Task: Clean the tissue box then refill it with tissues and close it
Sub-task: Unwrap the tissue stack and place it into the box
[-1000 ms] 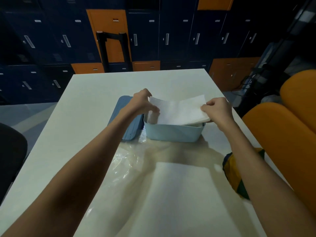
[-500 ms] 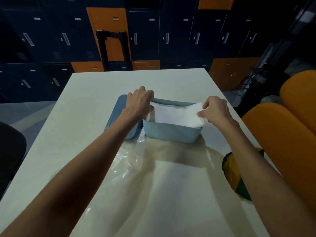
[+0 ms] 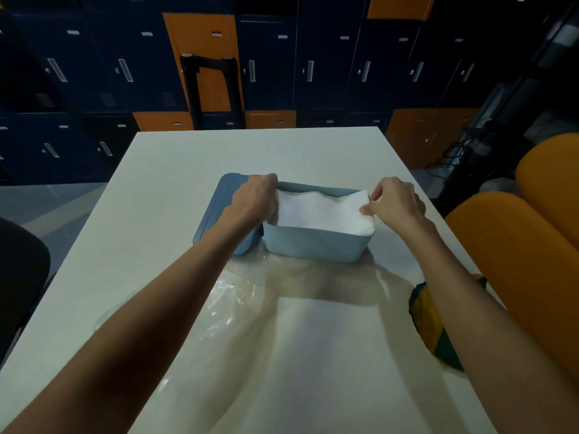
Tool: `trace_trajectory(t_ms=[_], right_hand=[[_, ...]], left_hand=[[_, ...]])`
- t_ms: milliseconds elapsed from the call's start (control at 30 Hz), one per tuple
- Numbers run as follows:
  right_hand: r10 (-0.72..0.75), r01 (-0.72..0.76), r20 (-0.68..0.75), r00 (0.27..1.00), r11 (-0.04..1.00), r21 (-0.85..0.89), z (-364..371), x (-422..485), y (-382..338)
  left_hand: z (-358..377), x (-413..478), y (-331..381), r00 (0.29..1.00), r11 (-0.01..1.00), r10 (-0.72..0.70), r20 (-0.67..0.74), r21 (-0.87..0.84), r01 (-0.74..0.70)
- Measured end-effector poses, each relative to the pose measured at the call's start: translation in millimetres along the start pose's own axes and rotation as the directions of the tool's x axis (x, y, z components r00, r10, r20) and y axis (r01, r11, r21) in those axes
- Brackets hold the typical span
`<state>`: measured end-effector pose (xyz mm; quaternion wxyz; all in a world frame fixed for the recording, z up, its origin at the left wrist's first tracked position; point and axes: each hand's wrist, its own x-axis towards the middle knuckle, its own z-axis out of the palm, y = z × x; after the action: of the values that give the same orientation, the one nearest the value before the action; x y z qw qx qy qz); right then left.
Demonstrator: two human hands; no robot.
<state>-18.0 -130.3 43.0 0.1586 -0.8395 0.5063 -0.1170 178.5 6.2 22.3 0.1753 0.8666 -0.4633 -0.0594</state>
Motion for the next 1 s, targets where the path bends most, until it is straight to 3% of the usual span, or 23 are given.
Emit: trace_trajectory(t_ms=[67, 133, 167, 300, 367, 500, 700, 900, 1000], right_hand=[[-0.1, 0.098, -0.09, 0.991, 0.995, -0.027, -5, -1, -3], [-0.228, 0.229, -0.073, 0.971, 0.973, 0.015, -6, -4, -10], [-0.264, 0.264, 0.002, 0.964, 0.964, 0.034, -4, -6, -13], [-0.162, 0.218, 0.324, 0.932, 0.965, -0.144, 7, -7, -21], [-0.139, 0.246, 0.357, 0.924, 0.93, -0.274, 15, -4, -24], [-0.123, 0.28, 0.391, 0.912, 0.884, -0.374, 19, -3, -31], [-0.108, 0.3, 0.433, 0.895, 0.863, -0.406, 24, 5, -33], [-0.155, 0.288, 0.389, 0.908, 0.905, -0.313, 19, 0, -28], [-0.145, 0.242, 0.375, 0.916, 0.944, -0.226, 11, -1, -28]], left_hand=[[0, -1, 9, 0.986, 0.989, 0.143, -0.086, 0.038, -0.14], [-1, -3, 17, 0.966, 0.964, 0.258, 0.011, 0.071, -0.258], [-1, -5, 20, 0.959, 0.956, 0.263, 0.104, 0.103, -0.274], [-4, -9, 33, 0.954, 0.892, 0.144, 0.263, 0.382, -0.24], [-2, -8, 41, 0.95, 0.853, 0.119, 0.288, 0.46, -0.246], [2, -3, 48, 0.946, 0.803, 0.082, 0.315, 0.542, -0.25], [5, 5, 36, 0.939, 0.81, 0.112, 0.324, 0.518, -0.276], [2, 0, 30, 0.941, 0.864, 0.185, 0.282, 0.41, -0.293], [-2, -1, 19, 0.946, 0.912, 0.153, 0.285, 0.327, -0.246]])
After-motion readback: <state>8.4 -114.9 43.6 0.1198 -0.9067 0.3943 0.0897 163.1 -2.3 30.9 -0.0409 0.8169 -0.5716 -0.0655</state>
